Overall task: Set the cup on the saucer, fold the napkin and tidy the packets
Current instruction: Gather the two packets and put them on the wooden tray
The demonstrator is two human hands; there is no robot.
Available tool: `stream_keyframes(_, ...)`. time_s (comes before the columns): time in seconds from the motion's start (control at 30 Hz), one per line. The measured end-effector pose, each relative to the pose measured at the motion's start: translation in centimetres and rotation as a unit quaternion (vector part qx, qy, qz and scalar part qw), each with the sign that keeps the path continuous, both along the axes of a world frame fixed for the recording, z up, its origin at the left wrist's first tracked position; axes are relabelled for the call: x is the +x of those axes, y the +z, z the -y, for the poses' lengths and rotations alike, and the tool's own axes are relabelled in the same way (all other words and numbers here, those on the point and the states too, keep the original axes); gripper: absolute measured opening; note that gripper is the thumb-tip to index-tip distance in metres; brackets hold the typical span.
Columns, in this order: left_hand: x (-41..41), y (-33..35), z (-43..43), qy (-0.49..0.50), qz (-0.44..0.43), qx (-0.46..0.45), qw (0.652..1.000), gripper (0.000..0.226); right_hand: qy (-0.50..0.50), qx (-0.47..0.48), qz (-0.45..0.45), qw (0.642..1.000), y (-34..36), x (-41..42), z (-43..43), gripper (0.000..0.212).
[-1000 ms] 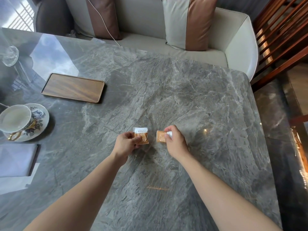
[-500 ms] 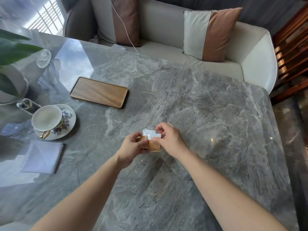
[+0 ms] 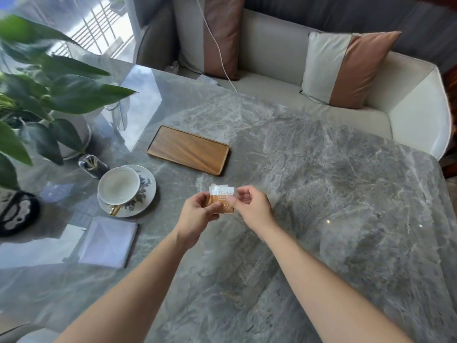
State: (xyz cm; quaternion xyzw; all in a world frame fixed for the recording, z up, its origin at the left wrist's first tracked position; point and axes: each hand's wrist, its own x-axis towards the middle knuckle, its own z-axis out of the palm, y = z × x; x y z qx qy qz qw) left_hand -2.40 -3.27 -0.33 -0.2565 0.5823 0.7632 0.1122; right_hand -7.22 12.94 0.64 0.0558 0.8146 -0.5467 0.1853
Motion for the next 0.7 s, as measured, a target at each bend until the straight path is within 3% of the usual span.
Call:
stream_keyframes(0.13, -1.6, 0.6, 3.9, -0.016, -0.011, -0.019, 1.000, 0.017, 0.027, -0.082, 0.065, 0.994, 0.6, -0.4, 3.7, 0.008)
stream_keyframes(0.23, -3.0, 1.1, 6.8, -0.020, -0.004, -0.016, 1.000, 0.019, 0.003, -0.111, 0.089, 0.990, 1.2, -1.5, 6.6, 0.009)
stream_keyframes(0.6, -12.2, 2.0, 14.0, -0.017, -0.001, -0.141, 0.990, 0.017, -0.084, -0.097, 0.111, 0.986, 1.2, -8.2, 15.1, 0.015)
stream_keyframes(0.7, -14.1, 1.7, 15.3, -0.020, 0.007, -0.144, 0.989, 0.018, -0.107, -0.098, 0.121, 0.982, 0.6, -9.9, 16.3, 0.008)
